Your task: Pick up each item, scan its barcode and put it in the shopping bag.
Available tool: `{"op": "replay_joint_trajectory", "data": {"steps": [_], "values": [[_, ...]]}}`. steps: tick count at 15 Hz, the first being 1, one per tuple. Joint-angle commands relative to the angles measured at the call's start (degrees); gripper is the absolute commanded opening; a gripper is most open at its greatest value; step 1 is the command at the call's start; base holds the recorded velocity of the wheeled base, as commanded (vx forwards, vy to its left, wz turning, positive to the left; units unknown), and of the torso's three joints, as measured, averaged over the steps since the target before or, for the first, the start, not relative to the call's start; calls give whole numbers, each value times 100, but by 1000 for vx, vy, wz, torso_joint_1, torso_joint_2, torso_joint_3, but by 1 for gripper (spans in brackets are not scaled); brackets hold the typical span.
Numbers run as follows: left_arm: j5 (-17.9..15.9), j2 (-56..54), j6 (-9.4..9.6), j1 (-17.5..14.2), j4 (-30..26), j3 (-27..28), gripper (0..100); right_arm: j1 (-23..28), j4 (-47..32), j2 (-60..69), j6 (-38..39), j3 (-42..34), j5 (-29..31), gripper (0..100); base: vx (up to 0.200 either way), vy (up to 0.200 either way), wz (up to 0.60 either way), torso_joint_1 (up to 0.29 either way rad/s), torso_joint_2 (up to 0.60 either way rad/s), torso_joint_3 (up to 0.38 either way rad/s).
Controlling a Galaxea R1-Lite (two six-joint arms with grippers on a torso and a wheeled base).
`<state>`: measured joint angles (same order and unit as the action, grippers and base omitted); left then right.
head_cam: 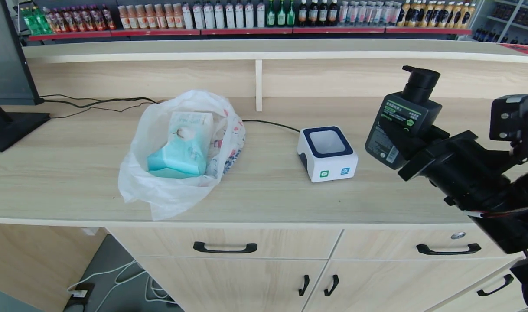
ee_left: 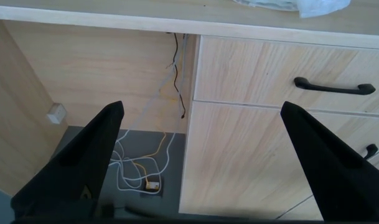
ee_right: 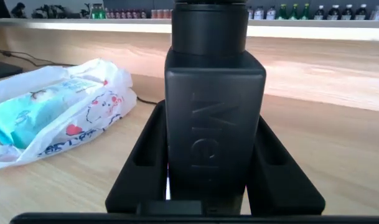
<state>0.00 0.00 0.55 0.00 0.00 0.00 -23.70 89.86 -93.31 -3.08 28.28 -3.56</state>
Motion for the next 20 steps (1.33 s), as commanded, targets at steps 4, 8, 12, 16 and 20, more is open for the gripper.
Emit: {"op": "replay_joint_trajectory", "data": {"steps": [4,8,12,16,20], "values": [[0,0,-28,0,9,0,100,50,14,-82,1,151,-4,0,0,100,0,-10,-4,9],[9,0,-116,0,35,0,100,58,14,-56,10,239,-4,0,0,200,0,16,2,1],[18,0,-125,0,62,0,100,41,14,-38,62,512,259,0,0,200,0,4,4,4],[18,0,-134,0,70,0,100,41,14,5,326,564,760,0,0,200,0,4,5,2],[18,0,-125,0,79,0,100,41,14,-38,238,793,769,0,0,200,0,1,-1,1]]}}
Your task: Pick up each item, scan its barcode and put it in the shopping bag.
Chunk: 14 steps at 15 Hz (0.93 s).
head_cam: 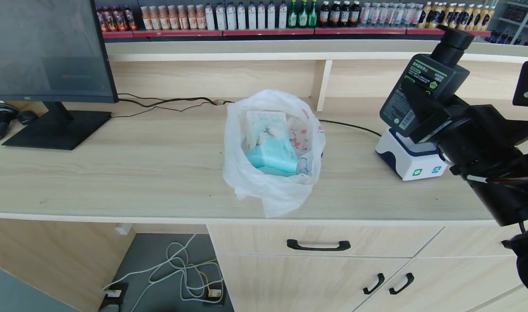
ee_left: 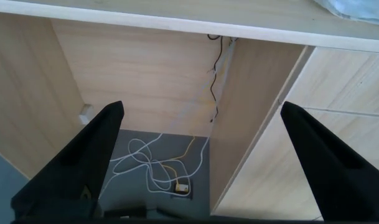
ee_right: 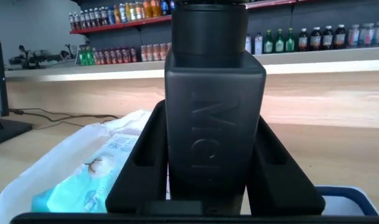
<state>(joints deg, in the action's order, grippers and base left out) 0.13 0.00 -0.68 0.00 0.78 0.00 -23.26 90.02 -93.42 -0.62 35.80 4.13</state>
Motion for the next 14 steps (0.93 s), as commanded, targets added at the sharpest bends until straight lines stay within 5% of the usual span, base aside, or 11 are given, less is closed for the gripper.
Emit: {"op": "replay_joint_trajectory", "data": {"steps": [1,7,14], "values": [[4,0,-2,0,-8,0,100,-3,-2,-27,-8,32,-9,0,0,200,0,7,7,2],[4,0,-11,0,-8,0,100,14,-2,16,-254,155,-70,0,0,67,0,0,0,1],[4,0,-28,-9,-16,0,100,-3,-2,-159,-316,225,-62,0,171,0,0,0,-1,3]]}}
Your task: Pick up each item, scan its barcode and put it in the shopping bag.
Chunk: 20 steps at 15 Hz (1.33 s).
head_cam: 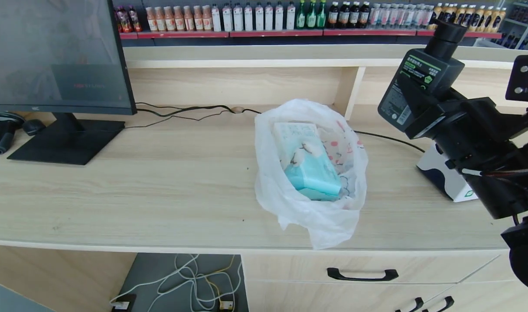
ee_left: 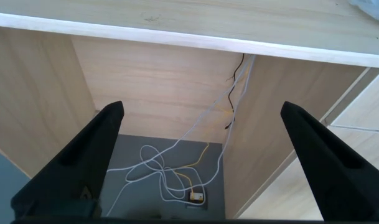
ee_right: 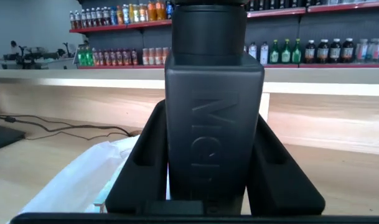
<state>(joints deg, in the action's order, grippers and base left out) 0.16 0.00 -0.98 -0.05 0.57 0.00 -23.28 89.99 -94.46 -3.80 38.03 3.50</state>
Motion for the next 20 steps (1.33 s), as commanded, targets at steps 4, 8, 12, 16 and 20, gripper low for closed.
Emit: {"op": "replay_joint_trajectory", "data": {"steps": [4,8,12,16,20], "values": [[2,0,1,-4,4,0,100,-554,1,-362,2,134,-7,0,0,0,0,0,0,0],[2,0,1,5,4,0,100,-739,1,-854,11,196,2,0,0,0,0,0,0,0],[2,0,1,-4,4,0,100,-713,1,-1267,11,292,54,0,0,0,0,0,0,0],[2,0,1,-4,4,0,100,-686,1,-1566,2,398,54,0,0,0,0,0,0,0],[2,0,1,5,4,0,100,-502,1,-1742,-33,573,63,0,0,0,0,0,0,0]]}}
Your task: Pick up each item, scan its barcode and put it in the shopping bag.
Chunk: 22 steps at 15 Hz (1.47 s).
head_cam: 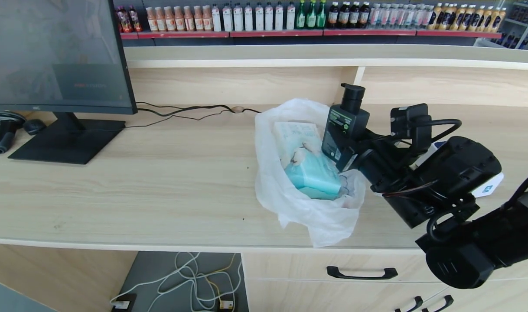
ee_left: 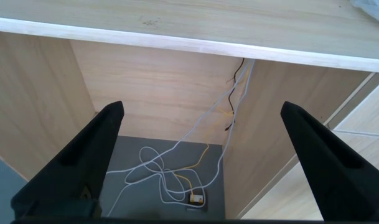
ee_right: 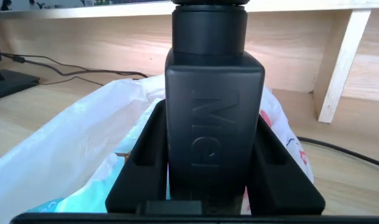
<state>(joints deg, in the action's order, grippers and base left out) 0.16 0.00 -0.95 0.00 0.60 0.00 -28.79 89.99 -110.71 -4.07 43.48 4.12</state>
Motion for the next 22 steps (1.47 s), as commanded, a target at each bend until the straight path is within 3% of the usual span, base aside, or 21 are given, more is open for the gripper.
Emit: {"op": "replay_joint_trajectory", "data": {"steps": [1,7,22], "values": [[2,0,-2,0,2,0,100,120,1,-170,-23,29,10,0,0,0,0,0,0,0],[2,0,-2,-9,2,0,100,216,1,-328,-243,257,511,0,0,0,0,0,0,0],[2,0,-2,0,11,0,100,-47,1,-609,-182,-261,625,0,0,0,0,0,0,0]]}}
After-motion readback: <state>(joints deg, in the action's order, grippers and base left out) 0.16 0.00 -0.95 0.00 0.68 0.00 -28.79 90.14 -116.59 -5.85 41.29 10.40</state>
